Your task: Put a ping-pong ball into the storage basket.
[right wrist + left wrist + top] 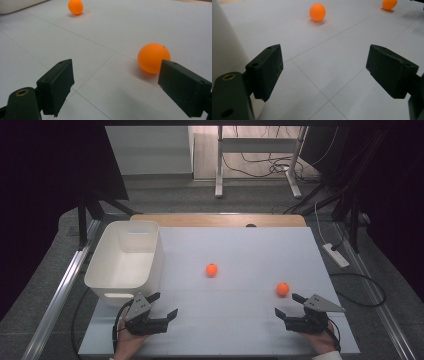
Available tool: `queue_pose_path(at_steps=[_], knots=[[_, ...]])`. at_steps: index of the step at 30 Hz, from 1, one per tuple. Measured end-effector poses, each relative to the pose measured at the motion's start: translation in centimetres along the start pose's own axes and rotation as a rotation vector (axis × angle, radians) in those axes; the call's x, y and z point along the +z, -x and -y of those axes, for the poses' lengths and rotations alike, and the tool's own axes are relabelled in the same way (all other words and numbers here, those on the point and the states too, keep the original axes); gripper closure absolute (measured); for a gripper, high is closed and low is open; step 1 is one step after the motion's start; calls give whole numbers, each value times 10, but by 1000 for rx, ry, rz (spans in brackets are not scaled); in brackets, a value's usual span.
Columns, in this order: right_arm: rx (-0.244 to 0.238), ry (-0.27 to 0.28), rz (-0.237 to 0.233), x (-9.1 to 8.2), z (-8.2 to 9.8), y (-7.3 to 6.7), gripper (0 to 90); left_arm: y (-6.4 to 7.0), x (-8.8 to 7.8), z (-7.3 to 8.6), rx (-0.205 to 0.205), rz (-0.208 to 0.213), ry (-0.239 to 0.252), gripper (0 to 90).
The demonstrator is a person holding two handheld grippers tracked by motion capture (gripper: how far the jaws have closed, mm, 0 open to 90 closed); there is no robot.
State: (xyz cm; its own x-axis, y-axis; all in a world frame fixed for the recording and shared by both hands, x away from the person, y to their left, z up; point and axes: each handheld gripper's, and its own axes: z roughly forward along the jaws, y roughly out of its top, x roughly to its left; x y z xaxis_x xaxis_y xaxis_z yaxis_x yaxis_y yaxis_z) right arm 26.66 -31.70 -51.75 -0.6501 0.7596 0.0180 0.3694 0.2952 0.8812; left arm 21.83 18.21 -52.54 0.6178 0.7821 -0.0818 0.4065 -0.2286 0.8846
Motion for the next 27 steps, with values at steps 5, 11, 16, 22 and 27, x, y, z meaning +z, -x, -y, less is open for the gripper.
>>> queue_pose_path(at_steps=[5, 11, 16, 22, 27], knots=[[3, -2, 4, -1, 1, 0, 135, 0, 0, -1, -3, 1, 2, 152], [4, -5, 0, -1, 2, 0, 135, 0, 1, -1, -8, -2, 4, 152], [5, -4, 4, -1, 2, 1, 135, 2, 3, -3, -1, -3, 0, 151], [-6, -9, -3, 2, 1, 0, 136, 3, 2, -1, 1, -7, -7, 151], [-11, -8, -7, 2, 1, -1, 136, 4, 2, -2, 11, -10, -10, 151]])
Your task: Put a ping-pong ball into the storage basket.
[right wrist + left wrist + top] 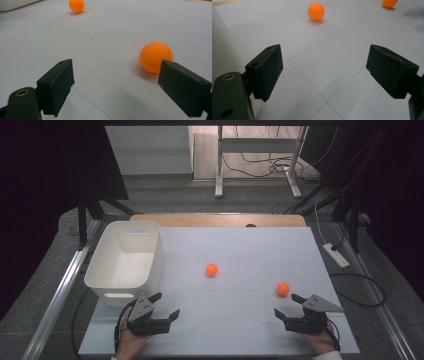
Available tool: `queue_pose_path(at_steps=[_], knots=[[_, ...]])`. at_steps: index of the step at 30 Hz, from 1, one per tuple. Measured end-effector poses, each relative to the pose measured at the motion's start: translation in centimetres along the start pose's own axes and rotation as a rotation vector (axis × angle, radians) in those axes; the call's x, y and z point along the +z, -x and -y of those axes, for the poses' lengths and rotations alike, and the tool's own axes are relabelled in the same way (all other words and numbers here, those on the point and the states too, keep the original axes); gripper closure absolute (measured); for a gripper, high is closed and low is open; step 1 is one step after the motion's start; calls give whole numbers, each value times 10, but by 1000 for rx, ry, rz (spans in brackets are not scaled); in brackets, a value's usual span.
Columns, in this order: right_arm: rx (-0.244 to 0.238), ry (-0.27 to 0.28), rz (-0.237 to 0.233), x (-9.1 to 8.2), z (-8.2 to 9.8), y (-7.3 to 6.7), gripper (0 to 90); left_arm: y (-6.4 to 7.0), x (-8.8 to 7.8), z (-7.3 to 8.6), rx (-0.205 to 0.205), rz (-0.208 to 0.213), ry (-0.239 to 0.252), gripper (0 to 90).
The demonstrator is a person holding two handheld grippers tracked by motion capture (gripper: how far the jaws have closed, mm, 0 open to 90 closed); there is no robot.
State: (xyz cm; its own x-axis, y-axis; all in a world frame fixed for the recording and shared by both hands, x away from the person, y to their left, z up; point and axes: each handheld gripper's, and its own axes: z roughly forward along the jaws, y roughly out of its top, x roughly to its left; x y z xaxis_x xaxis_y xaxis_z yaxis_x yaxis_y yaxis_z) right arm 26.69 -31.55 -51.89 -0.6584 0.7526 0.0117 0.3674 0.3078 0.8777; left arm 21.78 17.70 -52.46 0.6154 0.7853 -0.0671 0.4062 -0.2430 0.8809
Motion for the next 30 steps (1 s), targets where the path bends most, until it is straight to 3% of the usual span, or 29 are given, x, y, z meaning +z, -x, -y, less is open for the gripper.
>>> queue_pose_path(at_steps=[7, 16, 25, 30], knots=[[3, 1, 3, 1, 0, 1, 137, 1, 1, 1, -15, 10, 3, 151], [-2, -8, 0, 4, -1, 1, 138, 2, -2, -2, -17, -8, 16, 151], [-26, -12, -25, 8, -3, 1, 140, 16, -3, -14, 10, -15, -1, 149], [-26, -4, -38, 11, -5, 1, 141, 18, -1, -18, -13, -15, -9, 148]])
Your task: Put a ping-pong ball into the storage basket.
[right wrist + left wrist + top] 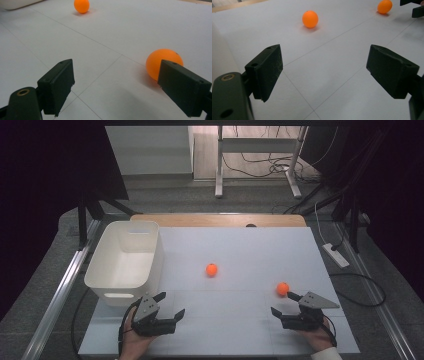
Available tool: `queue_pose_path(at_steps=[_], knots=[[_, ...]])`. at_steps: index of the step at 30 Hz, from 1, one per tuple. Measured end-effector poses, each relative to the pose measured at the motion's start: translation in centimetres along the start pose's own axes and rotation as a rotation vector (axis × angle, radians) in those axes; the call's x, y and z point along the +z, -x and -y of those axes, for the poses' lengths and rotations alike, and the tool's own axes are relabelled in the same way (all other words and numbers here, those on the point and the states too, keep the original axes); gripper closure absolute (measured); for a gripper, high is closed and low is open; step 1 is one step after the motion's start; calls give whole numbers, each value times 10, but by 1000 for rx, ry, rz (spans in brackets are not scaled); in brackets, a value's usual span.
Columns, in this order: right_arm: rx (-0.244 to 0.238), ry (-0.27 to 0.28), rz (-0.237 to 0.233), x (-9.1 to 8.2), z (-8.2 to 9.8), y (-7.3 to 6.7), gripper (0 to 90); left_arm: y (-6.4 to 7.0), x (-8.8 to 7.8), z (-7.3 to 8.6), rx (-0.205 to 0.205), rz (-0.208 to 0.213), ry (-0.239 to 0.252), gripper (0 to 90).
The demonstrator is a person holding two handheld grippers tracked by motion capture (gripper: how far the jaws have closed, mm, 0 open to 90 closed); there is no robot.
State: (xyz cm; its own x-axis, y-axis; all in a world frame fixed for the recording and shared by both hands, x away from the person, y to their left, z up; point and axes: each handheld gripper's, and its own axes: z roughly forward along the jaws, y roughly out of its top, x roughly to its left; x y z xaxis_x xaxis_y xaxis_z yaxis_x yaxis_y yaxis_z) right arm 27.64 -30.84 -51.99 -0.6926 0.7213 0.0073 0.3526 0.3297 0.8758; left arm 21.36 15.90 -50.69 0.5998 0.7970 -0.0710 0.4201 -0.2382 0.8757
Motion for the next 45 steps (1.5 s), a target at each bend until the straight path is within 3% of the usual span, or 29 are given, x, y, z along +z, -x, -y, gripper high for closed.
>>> queue_pose_path(at_steps=[10, 23, 32, 45], knots=[[5, 7, 10, 0, -2, 0, 141, 2, 8, -9, -38, 11, -30, 146], [2, 0, 18, 2, -2, -1, 141, 1, 17, -24, -22, 18, -41, 146], [-1, 2, 26, 0, -1, -2, 141, 2, 24, -33, -40, 32, -32, 146], [-1, 2, 35, -2, 0, -2, 142, 4, 36, -43, -30, 40, -51, 147]])
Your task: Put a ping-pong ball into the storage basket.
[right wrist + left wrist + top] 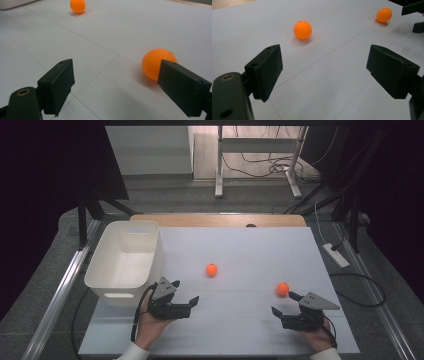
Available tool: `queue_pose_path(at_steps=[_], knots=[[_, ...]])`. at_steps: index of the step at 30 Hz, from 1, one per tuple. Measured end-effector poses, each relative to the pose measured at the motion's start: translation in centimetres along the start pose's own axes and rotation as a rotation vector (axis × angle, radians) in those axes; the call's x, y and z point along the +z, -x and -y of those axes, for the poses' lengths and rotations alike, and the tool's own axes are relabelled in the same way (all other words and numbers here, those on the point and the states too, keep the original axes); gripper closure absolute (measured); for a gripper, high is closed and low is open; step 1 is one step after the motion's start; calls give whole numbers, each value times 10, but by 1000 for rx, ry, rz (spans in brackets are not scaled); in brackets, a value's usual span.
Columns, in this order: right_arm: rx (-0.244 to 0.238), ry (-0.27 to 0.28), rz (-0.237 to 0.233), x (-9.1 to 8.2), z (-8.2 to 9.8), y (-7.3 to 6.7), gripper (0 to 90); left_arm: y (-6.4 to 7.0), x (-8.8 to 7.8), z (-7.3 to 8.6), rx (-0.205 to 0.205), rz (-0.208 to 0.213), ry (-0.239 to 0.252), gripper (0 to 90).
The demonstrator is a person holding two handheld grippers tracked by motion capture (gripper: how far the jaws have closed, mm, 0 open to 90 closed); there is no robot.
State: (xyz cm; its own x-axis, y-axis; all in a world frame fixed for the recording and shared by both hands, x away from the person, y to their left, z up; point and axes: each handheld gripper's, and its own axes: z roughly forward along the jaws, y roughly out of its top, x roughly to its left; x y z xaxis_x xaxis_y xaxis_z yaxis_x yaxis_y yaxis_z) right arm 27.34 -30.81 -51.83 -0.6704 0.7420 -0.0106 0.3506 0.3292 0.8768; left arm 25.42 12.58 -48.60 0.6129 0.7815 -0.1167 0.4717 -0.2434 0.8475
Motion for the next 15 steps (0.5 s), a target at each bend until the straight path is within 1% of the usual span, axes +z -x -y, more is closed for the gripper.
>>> queue_pose_path(at_steps=[3, 9, 15], knots=[[-10, 7, 3, -1, -1, -1, 143, 0, 1, -3, 4, -1, -2, 146], [-8, 14, 12, -2, -1, -1, 144, 0, 3, -8, 7, -2, -8, 147], [-4, 4, 9, -1, 0, 0, 143, 1, 10, -17, 19, 3, -10, 146]])
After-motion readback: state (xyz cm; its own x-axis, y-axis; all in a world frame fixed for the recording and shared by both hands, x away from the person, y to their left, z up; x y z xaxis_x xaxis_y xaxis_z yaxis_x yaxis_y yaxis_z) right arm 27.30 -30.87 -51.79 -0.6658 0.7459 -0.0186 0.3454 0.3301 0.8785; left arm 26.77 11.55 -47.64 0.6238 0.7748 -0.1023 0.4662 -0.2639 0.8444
